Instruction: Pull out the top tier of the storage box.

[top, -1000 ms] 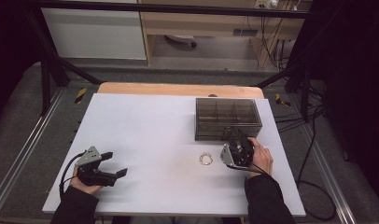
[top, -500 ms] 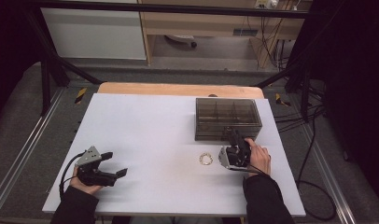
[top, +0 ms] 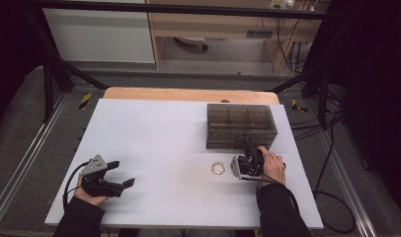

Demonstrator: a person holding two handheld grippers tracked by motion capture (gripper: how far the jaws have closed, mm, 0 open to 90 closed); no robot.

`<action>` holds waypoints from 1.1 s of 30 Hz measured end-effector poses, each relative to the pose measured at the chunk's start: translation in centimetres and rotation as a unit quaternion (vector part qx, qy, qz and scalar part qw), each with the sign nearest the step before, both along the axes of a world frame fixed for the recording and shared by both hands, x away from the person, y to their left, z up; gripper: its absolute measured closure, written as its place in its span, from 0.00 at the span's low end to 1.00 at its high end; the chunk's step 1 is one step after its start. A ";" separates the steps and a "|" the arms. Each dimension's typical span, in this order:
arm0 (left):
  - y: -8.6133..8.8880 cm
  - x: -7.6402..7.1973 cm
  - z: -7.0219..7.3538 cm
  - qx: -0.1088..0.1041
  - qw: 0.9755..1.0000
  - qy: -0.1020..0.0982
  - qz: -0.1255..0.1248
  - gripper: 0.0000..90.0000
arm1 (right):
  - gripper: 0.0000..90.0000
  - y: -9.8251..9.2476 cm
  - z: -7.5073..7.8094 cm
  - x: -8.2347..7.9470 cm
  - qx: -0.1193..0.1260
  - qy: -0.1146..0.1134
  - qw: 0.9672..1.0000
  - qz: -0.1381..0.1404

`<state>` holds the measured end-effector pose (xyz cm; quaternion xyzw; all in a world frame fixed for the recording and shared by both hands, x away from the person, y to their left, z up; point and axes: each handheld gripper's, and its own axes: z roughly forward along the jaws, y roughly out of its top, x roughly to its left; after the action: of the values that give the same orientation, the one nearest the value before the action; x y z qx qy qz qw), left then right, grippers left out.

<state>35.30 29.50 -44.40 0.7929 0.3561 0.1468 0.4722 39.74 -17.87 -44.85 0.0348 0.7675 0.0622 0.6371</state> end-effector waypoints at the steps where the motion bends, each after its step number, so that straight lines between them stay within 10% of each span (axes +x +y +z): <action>1: 0.0 0.0 0.0 0.000 1.000 0.000 0.000 0.05 | 0.73 0.0 0.0 0.0 -0.002 -0.002 1.000 0.000; 33: 0.0 0.0 0.0 0.001 1.000 0.000 0.000 0.06 | 0.89 -0.2 -0.5 0.4 -0.040 -0.033 0.999 0.000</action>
<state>35.31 29.52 -44.42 0.7931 0.3565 0.1468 0.4715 40.10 -18.05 -45.31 0.0072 0.7480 0.0320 0.6628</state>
